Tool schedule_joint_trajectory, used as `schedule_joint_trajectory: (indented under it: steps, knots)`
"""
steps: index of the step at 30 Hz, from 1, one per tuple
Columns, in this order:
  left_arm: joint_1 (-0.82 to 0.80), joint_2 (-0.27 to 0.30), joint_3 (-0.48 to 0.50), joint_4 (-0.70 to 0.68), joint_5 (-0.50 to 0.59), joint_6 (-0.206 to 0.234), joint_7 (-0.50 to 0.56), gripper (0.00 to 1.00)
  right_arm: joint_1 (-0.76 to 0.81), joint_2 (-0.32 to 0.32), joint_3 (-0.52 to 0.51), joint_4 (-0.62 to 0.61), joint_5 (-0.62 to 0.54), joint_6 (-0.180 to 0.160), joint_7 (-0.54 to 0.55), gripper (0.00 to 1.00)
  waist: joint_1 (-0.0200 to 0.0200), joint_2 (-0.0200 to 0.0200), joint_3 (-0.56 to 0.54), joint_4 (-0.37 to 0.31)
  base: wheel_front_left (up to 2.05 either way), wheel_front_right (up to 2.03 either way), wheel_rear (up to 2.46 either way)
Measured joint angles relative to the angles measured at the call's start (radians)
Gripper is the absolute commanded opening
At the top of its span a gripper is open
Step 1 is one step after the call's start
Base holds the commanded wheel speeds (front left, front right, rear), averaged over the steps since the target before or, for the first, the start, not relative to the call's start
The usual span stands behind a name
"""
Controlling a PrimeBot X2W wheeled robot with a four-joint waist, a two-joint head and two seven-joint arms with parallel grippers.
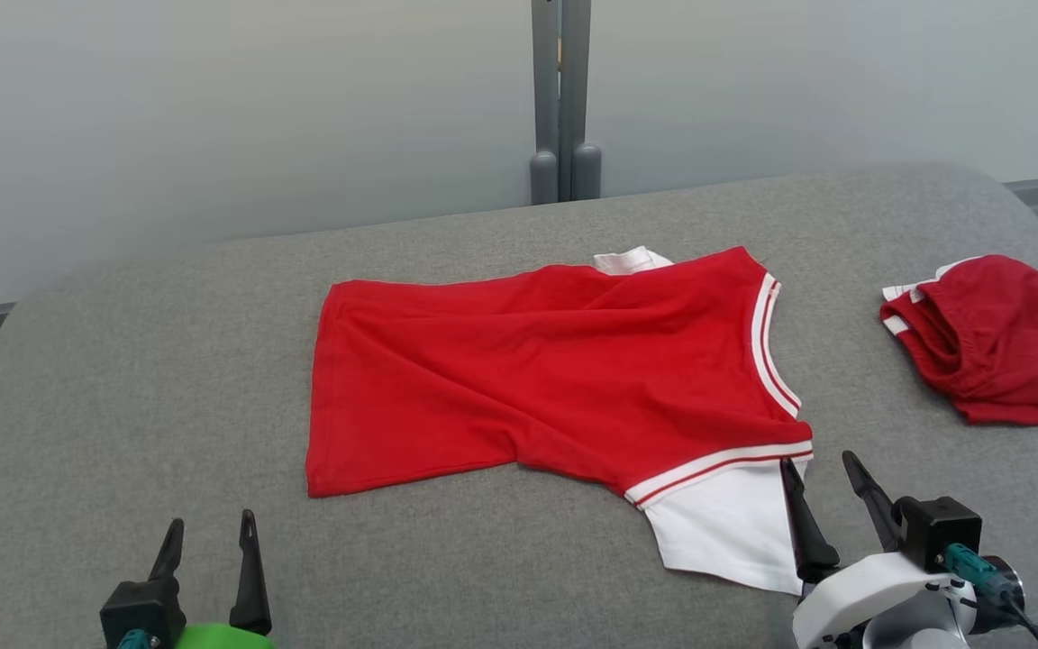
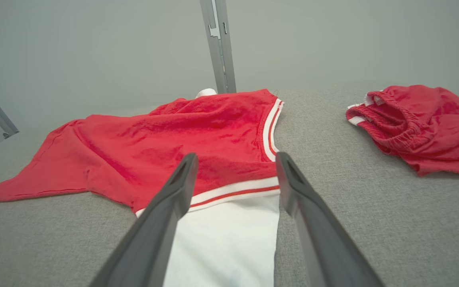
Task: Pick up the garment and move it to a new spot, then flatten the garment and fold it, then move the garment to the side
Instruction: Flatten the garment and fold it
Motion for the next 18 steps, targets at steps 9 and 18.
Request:
schedule_joint_trajectory:
  steps: [9, 18]
  knots:
    - [0.018, -0.001, -0.04, -0.012, 0.007, 0.004, 0.0, 1.0, 0.018, 0.0, -0.015, -0.004, -0.01, 0.0, 0.0, 1.0, 0.0, 0.0, 0.007, 0.058, 0.0, 0.0, 0.0]
    - [0.021, -0.001, -0.062, -0.001, 0.008, 0.001, 0.0, 1.0, 0.022, 0.0, -0.035, -0.003, -0.013, 0.0, 0.0, 1.0, 0.0, 0.0, 0.006, 0.1, 0.0, 0.0, 0.0]
